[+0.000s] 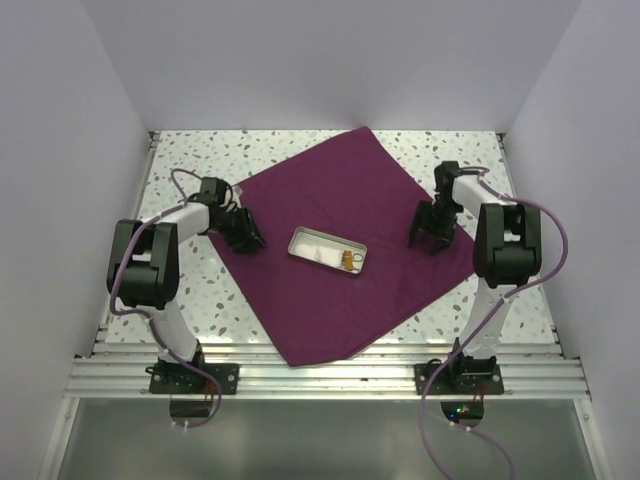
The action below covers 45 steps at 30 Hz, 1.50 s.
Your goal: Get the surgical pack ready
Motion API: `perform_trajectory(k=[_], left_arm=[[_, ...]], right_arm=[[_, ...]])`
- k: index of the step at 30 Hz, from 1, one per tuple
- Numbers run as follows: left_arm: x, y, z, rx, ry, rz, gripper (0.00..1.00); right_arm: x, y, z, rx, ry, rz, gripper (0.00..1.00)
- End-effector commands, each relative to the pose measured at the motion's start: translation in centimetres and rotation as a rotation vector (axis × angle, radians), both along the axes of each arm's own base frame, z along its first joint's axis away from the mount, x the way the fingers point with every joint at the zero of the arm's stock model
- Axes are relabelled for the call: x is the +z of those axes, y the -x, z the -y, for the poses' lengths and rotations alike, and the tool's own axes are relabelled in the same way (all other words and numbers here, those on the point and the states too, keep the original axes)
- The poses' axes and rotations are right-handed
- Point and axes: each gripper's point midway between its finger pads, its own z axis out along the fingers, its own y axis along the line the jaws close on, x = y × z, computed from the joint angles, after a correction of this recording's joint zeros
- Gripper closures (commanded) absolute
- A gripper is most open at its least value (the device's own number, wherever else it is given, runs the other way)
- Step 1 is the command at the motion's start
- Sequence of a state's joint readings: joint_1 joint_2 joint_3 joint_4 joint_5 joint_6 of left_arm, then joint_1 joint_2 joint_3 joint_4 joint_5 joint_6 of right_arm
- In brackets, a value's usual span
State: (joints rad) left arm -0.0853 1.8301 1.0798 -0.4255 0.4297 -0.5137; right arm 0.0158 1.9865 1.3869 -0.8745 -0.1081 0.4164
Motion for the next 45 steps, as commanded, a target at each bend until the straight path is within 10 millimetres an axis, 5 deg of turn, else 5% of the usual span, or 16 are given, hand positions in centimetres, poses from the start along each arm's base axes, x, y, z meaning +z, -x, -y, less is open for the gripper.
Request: perform_trajectory(k=[1, 4, 8, 13, 16, 27, 33, 45], left_arm=[[-0.6, 2.8, -0.3, 0.006, 0.002, -0.075, 0.57], [1.9, 1.5, 0.3, -0.013, 0.037, 0.01, 0.49], [5.6, -0.8, 1.5, -0.046, 0.083, 0.101, 0.39], [6.2, -1.0, 4.3, -0.112, 0.113, 0.107, 0.37], [5.6, -1.0, 6.0, -0.153, 0.111, 0.088, 0.37], [3.3, -0.7, 8.4, -0.19, 0.101, 0.025, 0.4], [3.1, -0.7, 9.2, -0.211, 0.125, 0.016, 0.45], [2.8, -1.1, 10.4, -0.232, 0.168, 0.0, 0.64]], right_arm=[[0.7, -2.8, 0.7, 0.054, 0.025, 0.048, 0.35], [3.4, -4.0, -1.6, 0.096, -0.047, 0.09, 0.3], [6.2, -2.9, -6.0, 0.199, -0.112, 0.09, 0.22], [7.5, 0.0, -11.9, 0.274, -0.222, 0.078, 0.16], [7.3, 1.3, -13.5, 0.287, -0.236, 0.063, 0.15], [4.7, 3.4, -15.5, 0.306, -0.231, -0.009, 0.24], [3.4, 3.1, -17.1, 0.29, -0.272, -0.028, 0.43], [2.5, 0.6, -17.4, 0.289, -0.239, -0.012, 0.65]])
